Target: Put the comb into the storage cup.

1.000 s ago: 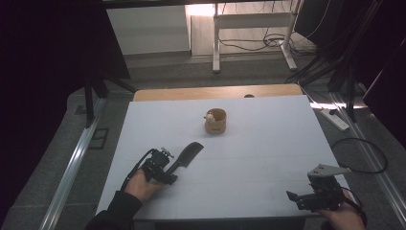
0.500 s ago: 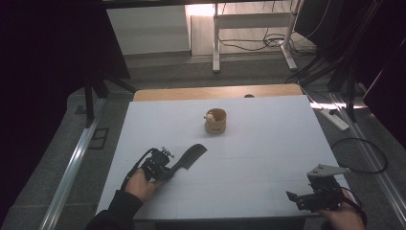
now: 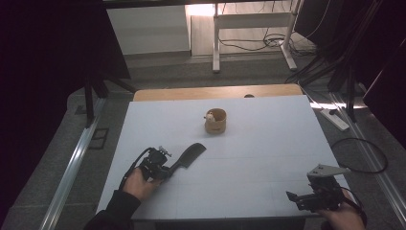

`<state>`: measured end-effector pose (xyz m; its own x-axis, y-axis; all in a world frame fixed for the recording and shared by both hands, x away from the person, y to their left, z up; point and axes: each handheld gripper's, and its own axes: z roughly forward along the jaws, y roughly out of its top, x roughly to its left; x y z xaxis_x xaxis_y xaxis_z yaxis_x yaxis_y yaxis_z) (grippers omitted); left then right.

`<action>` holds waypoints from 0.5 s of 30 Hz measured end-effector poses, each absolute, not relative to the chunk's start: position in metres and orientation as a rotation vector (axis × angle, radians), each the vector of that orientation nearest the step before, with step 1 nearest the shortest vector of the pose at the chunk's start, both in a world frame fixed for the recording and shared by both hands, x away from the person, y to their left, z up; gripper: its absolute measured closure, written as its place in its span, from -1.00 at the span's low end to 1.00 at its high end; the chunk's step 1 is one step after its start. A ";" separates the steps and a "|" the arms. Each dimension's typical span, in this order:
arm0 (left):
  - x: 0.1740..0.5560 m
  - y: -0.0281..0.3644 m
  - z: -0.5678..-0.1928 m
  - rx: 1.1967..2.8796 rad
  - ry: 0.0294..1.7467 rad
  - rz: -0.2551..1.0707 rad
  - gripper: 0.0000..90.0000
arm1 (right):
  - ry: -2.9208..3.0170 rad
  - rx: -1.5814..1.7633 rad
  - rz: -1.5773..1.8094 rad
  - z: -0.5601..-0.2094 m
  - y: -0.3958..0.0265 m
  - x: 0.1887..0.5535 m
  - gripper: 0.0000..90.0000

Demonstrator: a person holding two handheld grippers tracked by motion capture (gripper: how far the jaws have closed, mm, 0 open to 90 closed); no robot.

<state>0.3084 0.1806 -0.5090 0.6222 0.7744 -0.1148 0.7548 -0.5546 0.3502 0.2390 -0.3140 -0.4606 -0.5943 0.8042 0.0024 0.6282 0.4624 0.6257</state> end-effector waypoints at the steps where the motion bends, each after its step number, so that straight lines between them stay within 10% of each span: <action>1: 0.308 0.182 -0.508 2.473 1.225 0.071 0.61 | 2.422 1.222 0.852 -0.461 -0.314 0.239 -0.90; 15: 0.301 0.188 -0.499 2.410 1.171 0.095 0.61 | 2.421 1.223 0.851 -0.461 -0.314 0.239 -0.90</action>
